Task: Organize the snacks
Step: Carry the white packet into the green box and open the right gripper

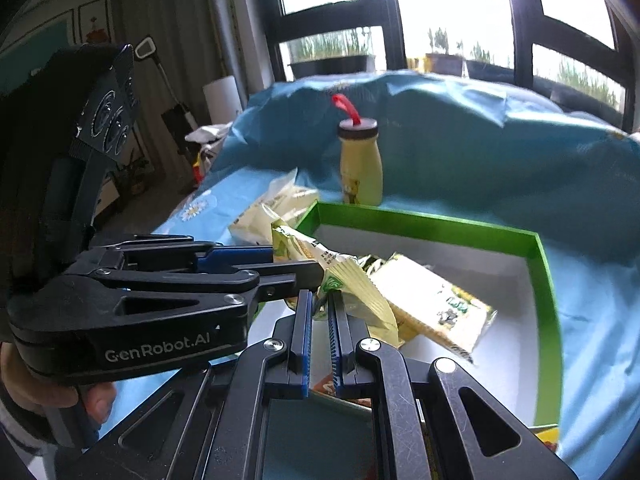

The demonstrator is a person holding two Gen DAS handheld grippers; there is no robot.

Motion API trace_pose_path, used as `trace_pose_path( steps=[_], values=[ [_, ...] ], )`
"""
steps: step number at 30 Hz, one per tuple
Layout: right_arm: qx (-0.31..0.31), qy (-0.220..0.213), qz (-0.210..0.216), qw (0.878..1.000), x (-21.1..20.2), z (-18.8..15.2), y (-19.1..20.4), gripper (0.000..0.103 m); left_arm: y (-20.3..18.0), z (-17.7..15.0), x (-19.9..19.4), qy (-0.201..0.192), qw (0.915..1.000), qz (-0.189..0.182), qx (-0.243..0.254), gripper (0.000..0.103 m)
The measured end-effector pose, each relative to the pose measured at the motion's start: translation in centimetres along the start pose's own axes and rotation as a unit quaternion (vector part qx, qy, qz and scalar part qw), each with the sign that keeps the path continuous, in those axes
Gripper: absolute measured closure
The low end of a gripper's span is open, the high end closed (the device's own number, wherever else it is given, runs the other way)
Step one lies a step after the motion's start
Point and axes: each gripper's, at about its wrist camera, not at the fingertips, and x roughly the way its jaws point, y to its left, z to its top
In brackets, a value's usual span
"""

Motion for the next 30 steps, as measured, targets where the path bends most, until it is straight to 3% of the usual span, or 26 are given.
trace_pose_path(
  steps=[16,20,22,25,26,30],
  values=[
    [0.03,0.047,-0.003,0.998,2.4,-1.2,-1.1,0.093,0.4,-0.8,1.8,0.023,0.9994,0.027,-0.002,0.072],
    [0.034,0.059,-0.017,0.998,2.1,-1.7,-1.3,0.093,0.1,-0.9,1.0,0.014,0.9992,0.037,0.003,0.053],
    [0.036,0.058,-0.022,0.997,1.6,-1.9,-1.4,0.09,-0.2,-1.0,0.5,0.007,0.999,0.044,0.009,0.049],
    [0.045,0.053,-0.027,0.997,0.6,-2.2,-1.6,0.08,-0.6,-1.1,-0.1,0.001,0.9984,0.054,0.016,0.045],
    [0.048,0.051,-0.029,0.997,0.3,-2.3,-1.7,0.074,-0.8,-1.2,-0.5,-0.003,0.998,0.059,0.019,0.039],
    [0.065,0.042,-0.033,0.996,-1.5,-2.8,-2.2,0.067,-1.6,-1.7,-1.7,-0.018,0.9966,0.075,0.029,0.024]
  ],
)
